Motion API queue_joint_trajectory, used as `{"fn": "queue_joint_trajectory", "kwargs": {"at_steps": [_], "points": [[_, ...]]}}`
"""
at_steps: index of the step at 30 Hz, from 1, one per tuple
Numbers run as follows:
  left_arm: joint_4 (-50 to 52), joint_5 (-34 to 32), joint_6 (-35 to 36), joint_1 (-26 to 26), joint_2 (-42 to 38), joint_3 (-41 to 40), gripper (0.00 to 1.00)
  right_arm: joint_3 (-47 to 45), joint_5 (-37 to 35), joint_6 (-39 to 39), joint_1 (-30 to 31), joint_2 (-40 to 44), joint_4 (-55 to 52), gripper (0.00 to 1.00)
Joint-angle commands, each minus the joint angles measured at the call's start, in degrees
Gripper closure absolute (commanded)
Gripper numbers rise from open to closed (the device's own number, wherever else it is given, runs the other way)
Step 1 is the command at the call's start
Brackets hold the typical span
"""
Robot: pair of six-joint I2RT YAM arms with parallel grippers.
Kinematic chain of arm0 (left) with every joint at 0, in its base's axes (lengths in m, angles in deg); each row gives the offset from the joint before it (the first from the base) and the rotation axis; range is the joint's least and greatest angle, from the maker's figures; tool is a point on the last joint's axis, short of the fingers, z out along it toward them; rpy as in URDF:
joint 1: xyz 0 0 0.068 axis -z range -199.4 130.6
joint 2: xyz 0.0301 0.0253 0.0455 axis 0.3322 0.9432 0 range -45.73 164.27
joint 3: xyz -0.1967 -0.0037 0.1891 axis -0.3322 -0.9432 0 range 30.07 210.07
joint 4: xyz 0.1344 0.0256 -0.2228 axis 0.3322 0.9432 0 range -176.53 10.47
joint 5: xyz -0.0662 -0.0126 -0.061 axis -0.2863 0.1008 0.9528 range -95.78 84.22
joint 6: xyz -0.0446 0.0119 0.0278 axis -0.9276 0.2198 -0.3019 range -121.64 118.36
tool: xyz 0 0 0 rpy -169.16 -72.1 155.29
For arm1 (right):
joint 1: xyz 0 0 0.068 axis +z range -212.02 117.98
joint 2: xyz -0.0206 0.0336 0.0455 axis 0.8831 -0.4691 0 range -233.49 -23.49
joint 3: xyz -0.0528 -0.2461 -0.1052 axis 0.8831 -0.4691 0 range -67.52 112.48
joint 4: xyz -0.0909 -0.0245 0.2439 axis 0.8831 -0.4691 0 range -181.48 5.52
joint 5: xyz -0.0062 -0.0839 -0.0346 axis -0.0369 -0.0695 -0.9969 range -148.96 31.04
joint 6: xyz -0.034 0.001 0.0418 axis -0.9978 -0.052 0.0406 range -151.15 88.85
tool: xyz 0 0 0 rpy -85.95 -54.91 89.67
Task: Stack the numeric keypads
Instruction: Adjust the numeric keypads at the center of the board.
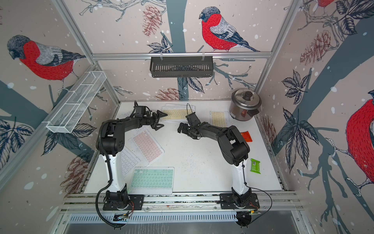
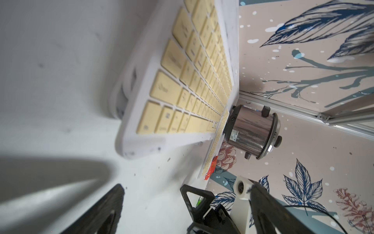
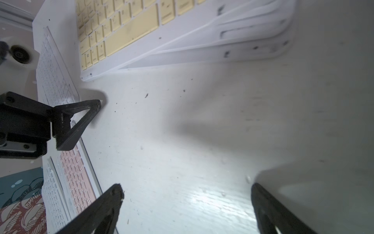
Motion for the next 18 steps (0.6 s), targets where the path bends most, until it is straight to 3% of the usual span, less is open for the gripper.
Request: {"fn": "queue_joint_trajectory", "kwargs": {"at_steps": [1, 18], "points": [[-0.5, -1.8, -0.6, 0.0, 2.0, 3.3, 0.04, -2.8, -0.4, -0.6, -1.2, 1.6, 0.5, 0.0], [6.4, -2.4, 1.3, 0.1, 6.8, 13.8, 0.04, -4.7, 0.8, -0.9, -2.1, 1.1, 1.7, 0.0]]}}
